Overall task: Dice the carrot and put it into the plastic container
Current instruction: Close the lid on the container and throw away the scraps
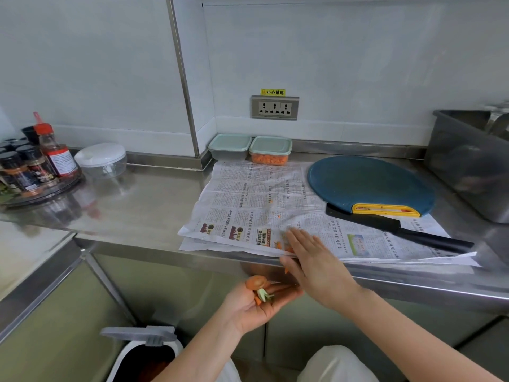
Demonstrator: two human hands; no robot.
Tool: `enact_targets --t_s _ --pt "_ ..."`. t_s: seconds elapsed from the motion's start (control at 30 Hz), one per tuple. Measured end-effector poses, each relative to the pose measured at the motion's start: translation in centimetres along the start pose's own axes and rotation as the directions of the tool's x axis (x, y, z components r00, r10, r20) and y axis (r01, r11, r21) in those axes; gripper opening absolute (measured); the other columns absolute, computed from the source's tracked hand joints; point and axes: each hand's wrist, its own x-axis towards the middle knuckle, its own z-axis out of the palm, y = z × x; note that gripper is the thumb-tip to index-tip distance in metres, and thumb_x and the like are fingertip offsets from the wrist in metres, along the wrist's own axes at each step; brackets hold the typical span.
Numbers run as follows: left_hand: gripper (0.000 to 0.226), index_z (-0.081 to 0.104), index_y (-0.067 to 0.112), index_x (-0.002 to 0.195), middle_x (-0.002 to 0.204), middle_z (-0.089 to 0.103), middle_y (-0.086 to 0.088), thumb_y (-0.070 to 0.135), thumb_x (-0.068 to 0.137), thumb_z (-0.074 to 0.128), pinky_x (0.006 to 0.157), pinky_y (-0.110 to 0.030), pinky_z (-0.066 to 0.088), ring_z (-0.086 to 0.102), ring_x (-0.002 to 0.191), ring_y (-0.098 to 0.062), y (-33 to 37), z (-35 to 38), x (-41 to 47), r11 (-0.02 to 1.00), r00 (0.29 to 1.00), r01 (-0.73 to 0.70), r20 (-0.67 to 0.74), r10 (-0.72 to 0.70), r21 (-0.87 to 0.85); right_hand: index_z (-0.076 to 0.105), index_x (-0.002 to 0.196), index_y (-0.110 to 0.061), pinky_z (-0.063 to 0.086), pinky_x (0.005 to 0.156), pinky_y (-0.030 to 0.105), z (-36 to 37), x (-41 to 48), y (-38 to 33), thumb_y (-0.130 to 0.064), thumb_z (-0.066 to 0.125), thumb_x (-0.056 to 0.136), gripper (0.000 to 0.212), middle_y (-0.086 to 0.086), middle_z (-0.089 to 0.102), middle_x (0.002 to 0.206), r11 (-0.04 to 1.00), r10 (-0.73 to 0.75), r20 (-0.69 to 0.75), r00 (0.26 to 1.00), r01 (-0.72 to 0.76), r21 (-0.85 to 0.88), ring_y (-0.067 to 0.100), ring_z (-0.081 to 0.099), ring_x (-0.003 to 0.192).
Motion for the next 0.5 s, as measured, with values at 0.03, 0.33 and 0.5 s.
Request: enact_targets --t_s 0.03,0.33,0.5 --pt "0.039 0.053 -0.025 0.114 0.122 0.051 -0.043 0.001 0.088 0.040 0.082 -0.067 0.044 0.054 0.108 -0.056 -0.1 0.1 -0.1 1.000 1.000 -0.003 0.012 0.003 0.004 0.010 0.153 -0.018 -0.011 0.112 0.018 0.1 -0.5 -0.3 -0.064 -0.003 0.081 0.087 -0.003 0.008 0.160 1.000 -0.028 0.014 1.000 0.028 -0.004 0.008 0.002 0.147" --pt "0.029 0.058 -0.009 0.101 0.089 0.064 -0.030 -0.001 0.079 0.040 0.052 -0.049 0.057 0.067 0.065 -0.042 -1.3 0.0 0.4 0.986 0.993 -0.114 -0.023 0.112 -0.124 0.058 0.130 -0.005 0.042 0.105 0.034 1.6 -2.2 -1.5 -0.028 0.032 0.101 0.045 0.010 0.056 0.136 0.958 -0.256 -0.214 0.943 0.277 0.075 0.021 0.053 0.125" --pt "0.021 0.060 -0.006 0.085 0.072 0.065 -0.023 -0.006 0.076 0.041 0.049 -0.046 0.057 0.065 0.058 -0.034 -1.3 -0.1 0.3 0.981 0.987 -0.153 -0.063 0.147 -0.119 0.064 0.122 -0.006 0.047 0.100 0.029 2.0 -2.9 -1.7 -0.017 0.044 0.093 0.037 0.008 0.062 0.128 0.911 -0.338 -0.235 0.911 0.380 0.162 0.020 0.059 0.118"
